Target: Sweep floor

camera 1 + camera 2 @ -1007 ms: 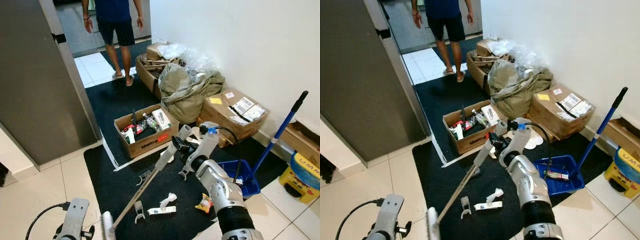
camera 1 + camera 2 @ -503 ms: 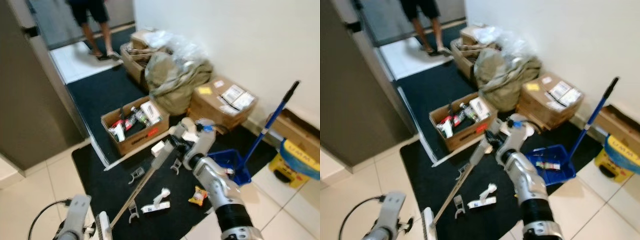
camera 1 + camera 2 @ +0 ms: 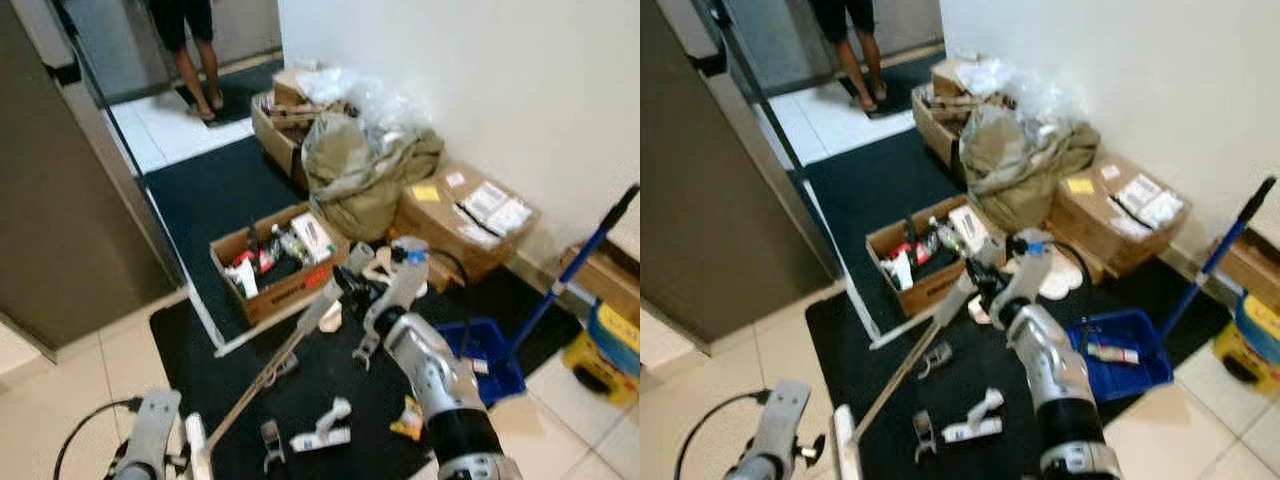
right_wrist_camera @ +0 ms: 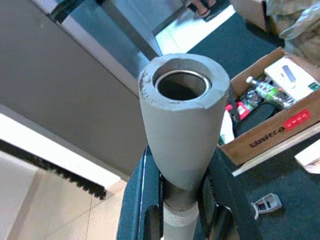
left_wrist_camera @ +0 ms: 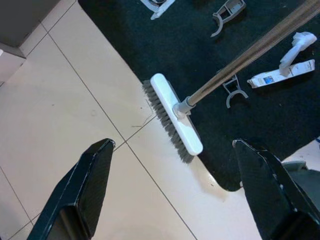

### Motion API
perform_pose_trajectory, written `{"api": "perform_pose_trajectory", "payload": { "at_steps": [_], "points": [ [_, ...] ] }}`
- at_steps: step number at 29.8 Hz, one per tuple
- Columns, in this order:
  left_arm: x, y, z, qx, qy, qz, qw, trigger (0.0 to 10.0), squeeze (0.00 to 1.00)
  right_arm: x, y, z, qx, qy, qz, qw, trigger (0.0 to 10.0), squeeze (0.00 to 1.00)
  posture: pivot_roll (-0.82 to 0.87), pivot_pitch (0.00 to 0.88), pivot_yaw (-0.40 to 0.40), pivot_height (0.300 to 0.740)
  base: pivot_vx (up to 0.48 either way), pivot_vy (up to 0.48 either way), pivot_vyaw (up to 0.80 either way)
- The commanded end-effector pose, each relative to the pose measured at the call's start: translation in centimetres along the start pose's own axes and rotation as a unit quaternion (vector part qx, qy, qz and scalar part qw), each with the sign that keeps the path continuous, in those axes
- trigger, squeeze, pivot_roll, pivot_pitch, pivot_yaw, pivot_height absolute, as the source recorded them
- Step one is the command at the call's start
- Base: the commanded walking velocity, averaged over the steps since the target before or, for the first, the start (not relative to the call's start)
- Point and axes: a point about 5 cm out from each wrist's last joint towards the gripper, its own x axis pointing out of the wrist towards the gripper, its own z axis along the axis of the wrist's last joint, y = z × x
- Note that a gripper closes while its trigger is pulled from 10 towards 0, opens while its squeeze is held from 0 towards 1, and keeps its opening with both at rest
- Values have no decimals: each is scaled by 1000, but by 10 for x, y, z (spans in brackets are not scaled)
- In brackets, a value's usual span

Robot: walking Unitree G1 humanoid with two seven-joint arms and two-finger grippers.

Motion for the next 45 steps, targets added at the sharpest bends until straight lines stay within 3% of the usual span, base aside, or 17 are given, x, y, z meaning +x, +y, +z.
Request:
{"api": "perform_pose_trajectory", "payload": {
  "at_steps": [1, 8, 11, 14, 16, 19, 21, 25, 28, 32, 37, 39, 41, 45],
  "points": [
    [-3, 1, -11, 0, 24, 5, 1000, 10000, 0, 0, 4, 0, 14, -5, 14, 1000, 10000, 0, 2, 79, 53, 740, 0, 0, 0],
    [-3, 1, -12, -6, 26, 1, 1000, 10000, 0, 2, 9, -3, 2, -1, 13, 1000, 10000, 0, 2, 78, 49, 740, 0, 0, 0],
    [-4, -1, -14, -6, 26, -2, 1000, 10000, 0, 10, 9, -1, 13, -31, -44, 998, 10000, 0, 4, 90, 45, 740, 0, 0, 0],
    [-4, -1, -15, -5, 27, -3, 1000, 10000, 0, 13, 10, 0, 10, -39, -63, 997, 10000, 0, 6, 104, 40, 740, 0, 0, 0],
    [-7, -1, -21, 1, 30, -6, 1000, 10000, 0, 15, 11, -4, -21, -38, -102, 994, 10000, 0, 8, 148, 36, 740, 0, 0, 0],
    [-8, -1, -23, 3, 32, -6, 999, 10000, 0, 15, 11, -5, -36, -34, -115, 992, 10000, 0, 8, 148, 36, 740, 0, 0, 0],
    [-12, 2, -31, 8, 36, -6, 999, 10000, 0, 13, 9, -11, -73, -25, -137, 988, 10000, 0, 14, 204, 31, 740, 0, 0, 0],
    [-17, 5, -39, 14, 38, -5, 999, 10000, 0, 8, 10, -16, -84, -30, -135, 987, 10000, 0, 26, 253, 24, 740, 0, 0, 0],
    [-21, 11, -44, 20, 37, -4, 999, 10000, 0, 8, 15, -14, -91, -80, -136, 983, 10000, 0, 38, 281, 25, 740, 0, 0, 0],
    [-21, 14, -43, 22, 34, -4, 999, 10000, 0, 9, 17, -13, -104, -93, -134, 981, 10000, 0, 46, 300, 27, 740, 0, 0, 0],
    [-19, 16, -36, 28, 17, -5, 999, 10000, 0, 14, 18, -4, -172, -106, -131, 971, 10000, 0, 52, 313, 30, 740, 0, 0, 0],
    [-17, 15, -31, 29, 7, -6, 1000, 10000, 0, 15, 10, 11, -252, -112, -144, 950, 10000, 0, 49, 310, 30, 740, 0, 0, 0],
    [-17, 15, -29, 29, 6, -7, 1000, 10000, 0, 14, 2, 17, -300, -108, -158, 935, 10000, 0, 47, 304, 30, 740, 0, 0, 0],
    [-16, 14, -29, 29, 6, -8, 1000, 10000, 0, 13, -1, 20, -312, -106, -164, 930, 10000, 0, 46, 302, 30, 740, 0, 0, 0]
  ]
}}
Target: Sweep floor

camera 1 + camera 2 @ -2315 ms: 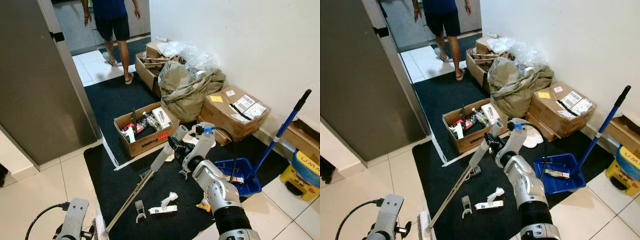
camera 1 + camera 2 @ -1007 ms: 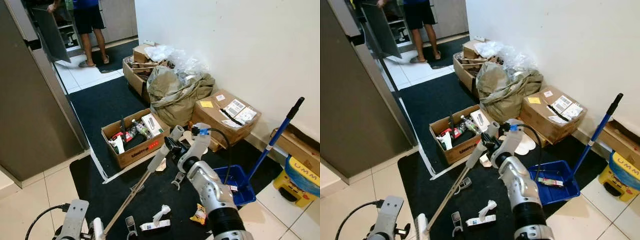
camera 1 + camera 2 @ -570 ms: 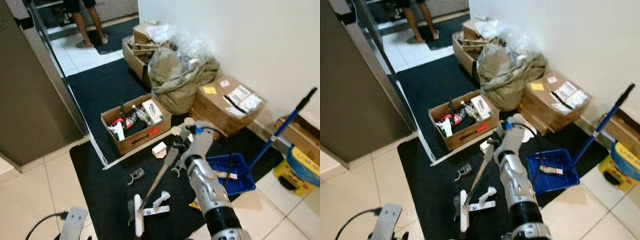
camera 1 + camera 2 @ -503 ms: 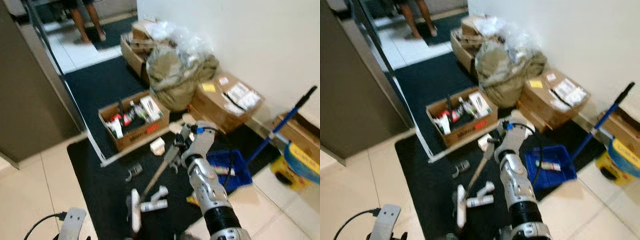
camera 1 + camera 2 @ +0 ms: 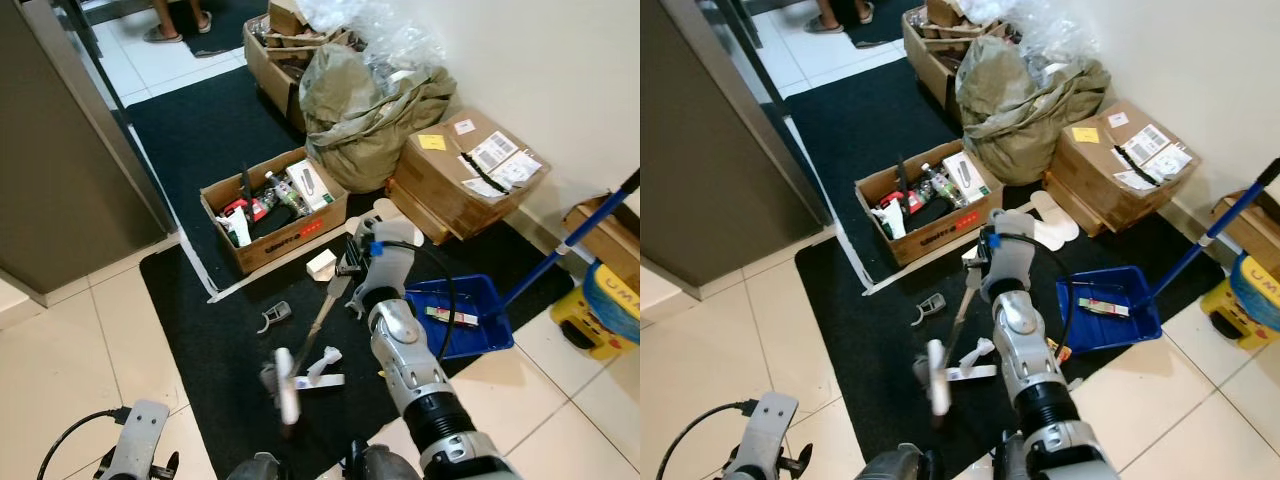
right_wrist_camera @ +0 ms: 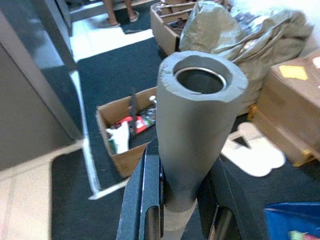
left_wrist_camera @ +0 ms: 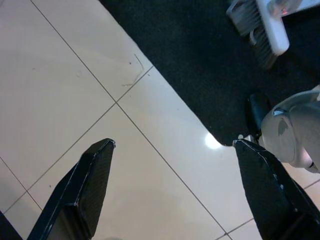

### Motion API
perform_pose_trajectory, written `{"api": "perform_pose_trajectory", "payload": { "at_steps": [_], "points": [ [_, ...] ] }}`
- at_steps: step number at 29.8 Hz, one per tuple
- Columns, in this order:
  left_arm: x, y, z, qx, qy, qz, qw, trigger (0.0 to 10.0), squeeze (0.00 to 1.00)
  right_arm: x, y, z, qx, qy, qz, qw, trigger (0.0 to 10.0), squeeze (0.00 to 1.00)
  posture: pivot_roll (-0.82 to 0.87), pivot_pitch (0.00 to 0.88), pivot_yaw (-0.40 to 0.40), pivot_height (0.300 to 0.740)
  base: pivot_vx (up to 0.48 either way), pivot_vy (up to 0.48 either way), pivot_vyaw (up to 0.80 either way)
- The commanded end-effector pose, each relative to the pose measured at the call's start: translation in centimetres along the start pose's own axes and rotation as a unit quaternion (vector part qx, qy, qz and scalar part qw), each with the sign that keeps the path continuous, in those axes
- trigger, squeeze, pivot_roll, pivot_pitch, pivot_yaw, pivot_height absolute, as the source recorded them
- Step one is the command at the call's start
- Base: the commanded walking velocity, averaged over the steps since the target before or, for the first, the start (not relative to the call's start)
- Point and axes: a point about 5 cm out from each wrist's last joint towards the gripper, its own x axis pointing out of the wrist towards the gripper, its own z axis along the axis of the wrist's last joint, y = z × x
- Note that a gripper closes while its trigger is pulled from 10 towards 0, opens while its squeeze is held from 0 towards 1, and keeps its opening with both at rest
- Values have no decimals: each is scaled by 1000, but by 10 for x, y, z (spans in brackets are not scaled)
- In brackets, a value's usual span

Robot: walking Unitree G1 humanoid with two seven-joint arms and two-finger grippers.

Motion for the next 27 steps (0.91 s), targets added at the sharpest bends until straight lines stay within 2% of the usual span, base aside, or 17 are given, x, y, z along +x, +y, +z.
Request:
{"api": "perform_pose_trajectory", "payload": {
  "at_steps": [1, 2, 5, 7, 10, 11, 12, 16, 22, 27],
  "points": [
    [-5, 0, -13, 3, 22, -3, 1000, 10000, 0, -2, -16, -5, -72, 5, -19, 997, 10000, 0, 43, 295, 31, 740, 0, 0, 0],
    [-5, 0, -13, 3, 22, -3, 1000, 10000, 0, -2, -16, -5, -72, 5, -19, 997, 10000, 0, 43, 295, 31, 740, 0, 0, 0],
    [-5, -4, -13, 1, 22, -4, 1000, 10000, 0, -2, -46, 9, -123, -32, -53, 990, 10000, 0, 37, 281, 34, 740, 0, 0, 0],
    [-5, -4, -13, 1, 22, -4, 1000, 10000, 0, -2, -46, 9, -123, -32, -53, 990, 10000, 0, 37, 281, 34, 740, 0, 0, 0],
    [-4, -4, -10, -2, 19, -2, 1000, 10000, 0, -1, -59, 25, -159, -76, -62, 982, 10000, 0, 40, 270, 33, 740, 0, 0, 0],
    [-4, -4, -10, -2, 19, -2, 1000, 10000, 0, -1, -59, 25, -159, -76, -62, 982, 10000, 0, 40, 270, 33, 740, 0, 0, 0],
    [-3, -2, -8, -5, 16, 1, 1000, 10000, 0, 2, -60, 32, -189, -93, -56, 976, 10000, 0, 40, 267, 33, 740, 0, 0, 0],
    [-2, -2, -7, -5, 15, 2, 1000, 10000, 0, 5, -59, 39, -223, -116, -47, 967, 10000, 0, 38, 259, 32, 740, 0, 0, 0],
    [-2, -2, -7, -7, 14, 3, 1000, 10000, 0, 7, -61, 47, -245, -135, -49, 959, 10000, 0, 40, 253, 31, 740, 0, 0, 0],
    [-2, -4, -7, -7, 15, 1, 1000, 10000, 0, 7, -60, 50, -238, -144, -45, 959, 10000, 0, 36, 243, 31, 740, 0, 0, 0]
  ]
}}
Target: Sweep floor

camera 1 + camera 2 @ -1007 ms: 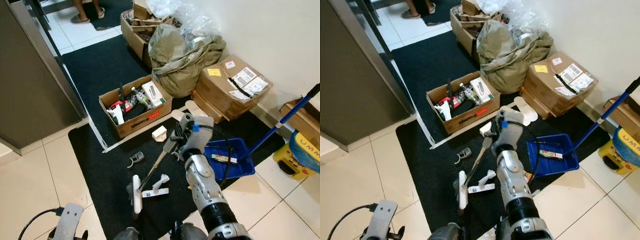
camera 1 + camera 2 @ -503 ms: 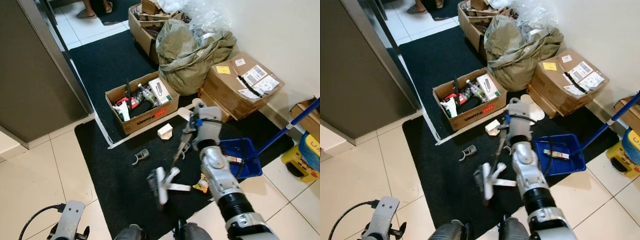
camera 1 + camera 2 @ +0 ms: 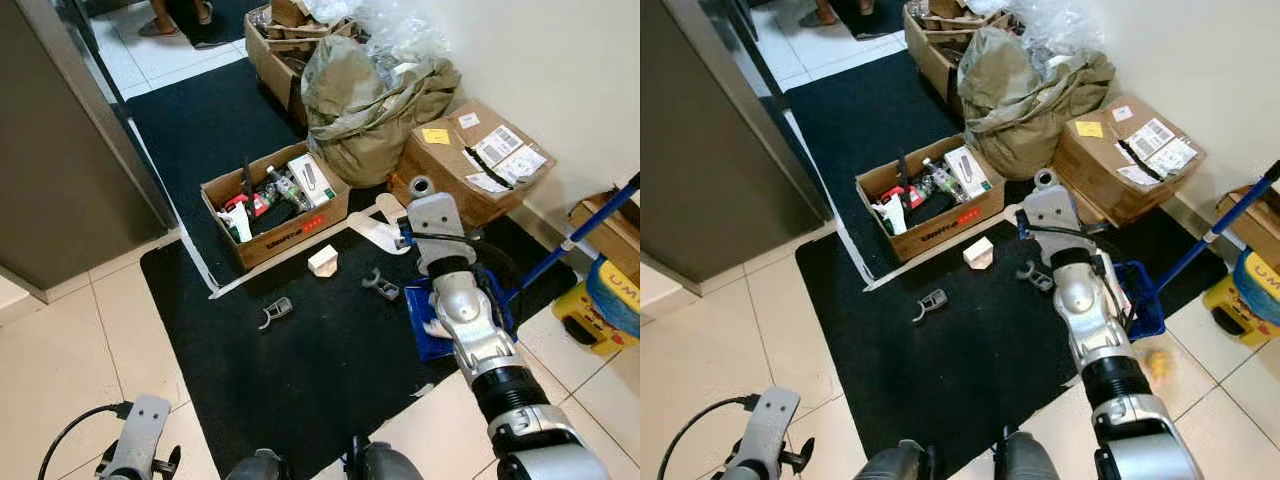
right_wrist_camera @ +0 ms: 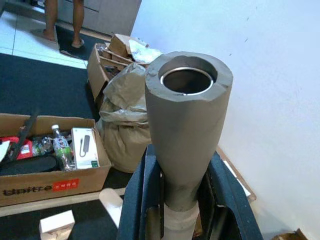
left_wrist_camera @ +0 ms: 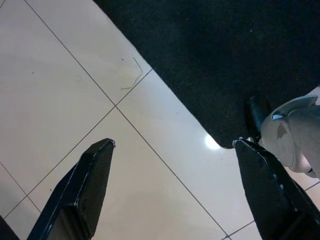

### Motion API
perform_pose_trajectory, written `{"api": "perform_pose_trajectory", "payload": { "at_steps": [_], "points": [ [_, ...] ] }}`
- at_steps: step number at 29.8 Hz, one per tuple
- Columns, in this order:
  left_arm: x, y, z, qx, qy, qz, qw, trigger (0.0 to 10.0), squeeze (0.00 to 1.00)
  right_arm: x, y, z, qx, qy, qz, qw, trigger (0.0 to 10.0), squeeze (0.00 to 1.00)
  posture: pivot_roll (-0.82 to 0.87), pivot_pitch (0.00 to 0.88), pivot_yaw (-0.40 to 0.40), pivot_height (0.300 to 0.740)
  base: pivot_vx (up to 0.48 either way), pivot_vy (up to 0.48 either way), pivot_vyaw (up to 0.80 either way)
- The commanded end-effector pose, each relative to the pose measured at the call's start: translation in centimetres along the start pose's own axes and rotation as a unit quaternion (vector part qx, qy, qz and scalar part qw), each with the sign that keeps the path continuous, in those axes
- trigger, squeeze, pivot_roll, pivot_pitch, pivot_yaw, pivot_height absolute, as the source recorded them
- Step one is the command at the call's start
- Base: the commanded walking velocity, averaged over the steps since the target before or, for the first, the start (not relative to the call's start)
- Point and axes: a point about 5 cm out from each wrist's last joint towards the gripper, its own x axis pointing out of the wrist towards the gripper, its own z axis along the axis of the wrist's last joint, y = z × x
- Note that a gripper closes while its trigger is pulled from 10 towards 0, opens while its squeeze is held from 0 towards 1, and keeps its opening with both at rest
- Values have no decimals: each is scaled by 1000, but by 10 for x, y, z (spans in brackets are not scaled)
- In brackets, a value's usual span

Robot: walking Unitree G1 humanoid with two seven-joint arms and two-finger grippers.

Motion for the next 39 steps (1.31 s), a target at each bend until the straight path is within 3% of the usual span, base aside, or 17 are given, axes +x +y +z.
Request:
{"api": "perform_pose_trajectory", "payload": {
  "at_steps": [1, 8, 12, 18, 20, 26, 31, 36, 39],
  "points": [
    [-5, -3, -14, -8, 24, -1, 1000, 10000, 0, 0, 7, 8, 6, -25, 12, 1000, 10000, 0, 35, 239, 31, 740, 0, 0, 0],
    [-3, -5, -11, -9, 25, -2, 1000, 10000, 0, 2, 5, 7, 10, -24, 6, 1000, 10000, 0, 29, 213, 32, 740, 0, 0, 0],
    [-1, -6, -8, -9, 27, -3, 1000, 10000, 0, 7, 1, 5, 45, -5, -8, 999, 10000, 0, 25, 190, 32, 740, 0, 0, 0],
    [2, -10, -3, -11, 28, -5, 1000, 10000, 0, 13, -3, 3, 117, 31, -1, 993, 10000, 0, 19, 164, 34, 740, 0, 0, 0],
    [4, -13, -1, -14, 31, -6, 999, 10000, 0, 17, -8, 3, 197, 46, 20, 979, 10000, 0, 8, 135, 37, 740, 0, 0, 0],
    [6, -16, -1, -19, 40, -7, 999, 10000, 0, 16, -8, 4, 268, 45, 57, 961, 10000, 0, -3, 103, 40, 740, 0, 0, 0],
    [4, -16, -7, -37, 63, -6, 997, 10000, 0, 6, 3, -3, 308, 49, 107, 944, 10000, 0, -13, 59, 43, 740, 0, 0, 0],
    [3, -17, -10, -40, 74, -6, 996, 10000, 0, -1, 11, -9, 317, 62, 125, 938, 10000, 0, -16, 42, 43, 740, 0, 0, 0],
    [2, -19, -15, -44, 86, -5, 995, 10000, 0, -15, 29, -21, 307, 93, 151, 935, 10000, 0, -15, 21, 46, 740, 0, -427, 0]
  ]
}}
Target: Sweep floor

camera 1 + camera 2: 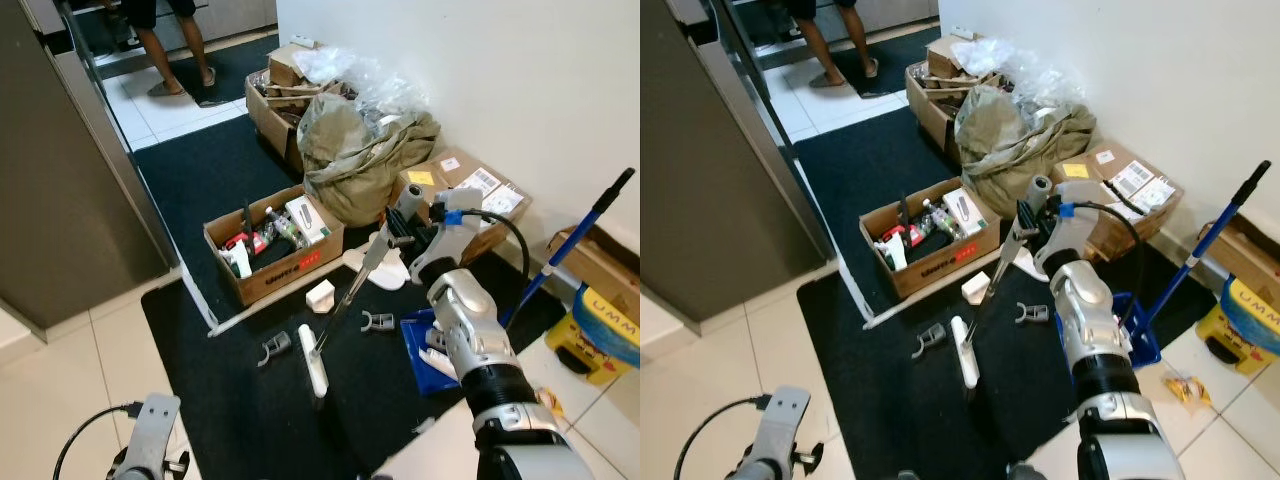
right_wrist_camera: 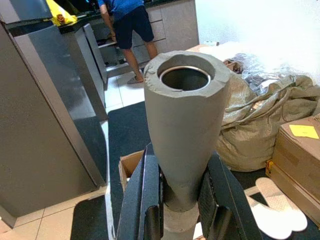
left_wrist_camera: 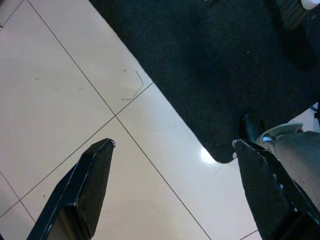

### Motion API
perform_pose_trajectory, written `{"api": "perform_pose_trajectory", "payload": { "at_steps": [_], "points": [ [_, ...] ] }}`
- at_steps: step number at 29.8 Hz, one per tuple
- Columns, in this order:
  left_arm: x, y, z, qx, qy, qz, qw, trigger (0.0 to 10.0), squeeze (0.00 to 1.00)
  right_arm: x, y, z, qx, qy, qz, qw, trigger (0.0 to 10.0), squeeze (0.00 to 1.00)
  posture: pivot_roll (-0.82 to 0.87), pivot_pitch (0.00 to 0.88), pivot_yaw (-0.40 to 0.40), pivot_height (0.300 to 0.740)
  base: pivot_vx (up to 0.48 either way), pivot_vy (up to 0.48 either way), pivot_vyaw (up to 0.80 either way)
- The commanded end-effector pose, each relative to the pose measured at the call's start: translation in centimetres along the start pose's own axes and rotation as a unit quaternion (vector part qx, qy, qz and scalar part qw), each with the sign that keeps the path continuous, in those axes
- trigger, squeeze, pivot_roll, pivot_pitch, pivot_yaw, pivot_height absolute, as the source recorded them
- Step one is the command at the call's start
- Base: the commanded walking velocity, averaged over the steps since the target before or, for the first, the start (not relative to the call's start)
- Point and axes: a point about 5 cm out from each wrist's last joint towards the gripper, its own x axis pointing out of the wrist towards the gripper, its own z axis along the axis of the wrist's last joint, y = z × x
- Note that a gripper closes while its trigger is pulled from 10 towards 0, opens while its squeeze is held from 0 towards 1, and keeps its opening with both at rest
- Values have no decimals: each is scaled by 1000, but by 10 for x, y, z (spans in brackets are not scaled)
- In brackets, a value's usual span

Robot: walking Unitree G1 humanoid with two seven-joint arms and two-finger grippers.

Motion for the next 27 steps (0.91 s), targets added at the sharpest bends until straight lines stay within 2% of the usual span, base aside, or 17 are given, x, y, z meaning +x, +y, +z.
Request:
{"api": "perform_pose_trajectory", "payload": {
  "at_steps": [1, 2, 4, 6, 21, 24, 25, 26, 27],
  "points": [
    [-2, -4, -11, -14, 23, -1, 1000, 10000, 0, -3, 8, -11, -2, 15, 16, 1000, 10000, 0, -15, 21, 46, 740, 0, -442, 0],
    [-2, -4, -11, -14, 23, -1, 1000, 10000, 0, -3, 8, -11, -2, 15, 16, 1000, 10000, 0, -15, 21, 46, 740, 0, -442, 0],
    [-3, -6, -14, -16, 30, -2, 999, 10000, 0, -10, 15, -27, -5, 44, 31, 999, 10000, 0, -20, 9, 52, 740, 0, -444, 0],
    [-3, -6, -14, -17, 31, -3, 999, 10000, 0, -12, 17, -30, -5, 52, 36, 998, 10000, 0, -23, 6, 54, 740, 0, -446, 0],
    [-3, -8, -17, -18, 43, -6, 999, 10000, 0, -11, 12, -27, 3, 63, 64, 996, 10000, 0, -27, 0, 52, 740, 0, -431, 0],
    [-4, -9, -19, -19, 48, -5, 999, 10000, 0, -11, 14, -21, 33, 45, 80, 995, 10000, 0, -29, 0, 51, 740, 0, 0, 0],
    [-4, -9, -20, -21, 49, -5, 999, 10000, 0, -10, 15, -15, 57, 26, 85, 994, 10000, 0, -29, 0, 51, 740, 0, 0, 0],
    [-4, -9, -20, -21, 49, -5, 999, 10000, 0, -10, 15, -15, 57, 26, 85, 994, 10000, 0, -29, 0, 51, 740, 0, 0, 0],
    [-4, -9, -21, -22, 51, -4, 998, 10000, 0, -9, 13, -8, 88, 5, 89, 992, 10000, 0, -30, 0, 48, 740, 0, 0, 0]
  ]
}}
